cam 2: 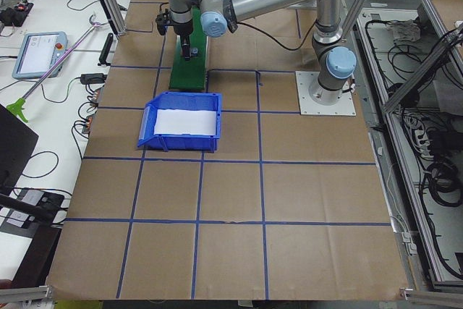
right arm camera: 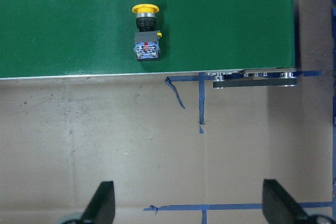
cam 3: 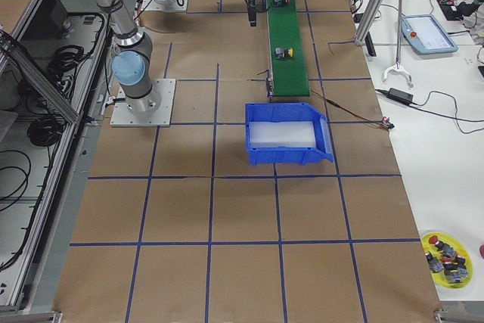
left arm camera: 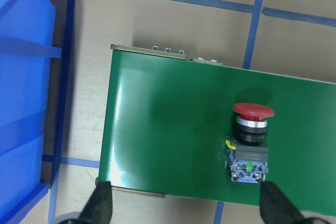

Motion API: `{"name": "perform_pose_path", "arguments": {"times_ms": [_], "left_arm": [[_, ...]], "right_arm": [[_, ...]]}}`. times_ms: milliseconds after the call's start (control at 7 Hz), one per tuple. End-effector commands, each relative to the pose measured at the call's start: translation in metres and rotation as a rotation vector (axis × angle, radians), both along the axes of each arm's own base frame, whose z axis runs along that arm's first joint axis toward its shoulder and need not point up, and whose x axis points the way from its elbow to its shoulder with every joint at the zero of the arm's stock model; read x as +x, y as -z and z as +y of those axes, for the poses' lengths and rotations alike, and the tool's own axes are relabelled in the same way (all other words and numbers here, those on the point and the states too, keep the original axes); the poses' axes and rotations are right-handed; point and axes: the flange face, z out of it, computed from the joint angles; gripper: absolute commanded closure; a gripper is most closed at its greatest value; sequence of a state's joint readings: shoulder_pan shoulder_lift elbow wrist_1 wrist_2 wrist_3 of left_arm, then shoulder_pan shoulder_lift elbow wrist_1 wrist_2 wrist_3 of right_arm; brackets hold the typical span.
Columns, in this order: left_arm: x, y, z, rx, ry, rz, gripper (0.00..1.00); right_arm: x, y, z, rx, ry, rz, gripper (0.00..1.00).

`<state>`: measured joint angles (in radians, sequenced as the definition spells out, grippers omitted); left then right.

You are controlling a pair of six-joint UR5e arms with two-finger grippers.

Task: Transport two buttons from left to right
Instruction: 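Release the red button with the left gripper while the right gripper reaches the yellow button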

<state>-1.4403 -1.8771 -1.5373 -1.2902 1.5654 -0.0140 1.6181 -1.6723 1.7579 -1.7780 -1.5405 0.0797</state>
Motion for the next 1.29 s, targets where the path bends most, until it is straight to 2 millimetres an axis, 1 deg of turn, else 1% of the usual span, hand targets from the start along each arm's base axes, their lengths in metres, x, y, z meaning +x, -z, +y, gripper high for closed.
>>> {"name": "perform_pose_path", "arguments": {"times_ms": [0,143,286,571,714,857,1143], "left_arm": [[-0.039,-0.072,0.085,0.164,0.060,0.038,0.00],[-0.039,-0.072,0.084,0.163,0.060,0.037,0.00],[-0.039,-0.072,0.084,0.161,0.060,0.037,0.00],[-0.039,-0.074,0.082,0.144,0.060,0.035,0.00],[-0.039,-0.078,0.083,0.137,0.059,0.034,0.00],[-0.039,-0.085,0.087,0.124,0.059,0.035,0.00],[-0.045,-0.097,0.100,0.117,0.070,0.033,0.00]], "right_arm": [[-0.044,0.108,-0.114,-0.086,0.008,0.009,0.00],[-0.045,0.122,-0.133,-0.148,0.014,0.012,0.00],[-0.044,0.128,-0.141,-0.179,0.022,0.002,0.00],[-0.042,0.126,-0.140,-0.177,0.022,0.004,0.00],[-0.042,0.136,-0.142,-0.155,0.020,0.007,0.00],[-0.041,0.152,-0.138,-0.075,0.018,0.001,0.00],[-0.041,0.183,-0.144,-0.017,0.013,0.014,0.00]]}}
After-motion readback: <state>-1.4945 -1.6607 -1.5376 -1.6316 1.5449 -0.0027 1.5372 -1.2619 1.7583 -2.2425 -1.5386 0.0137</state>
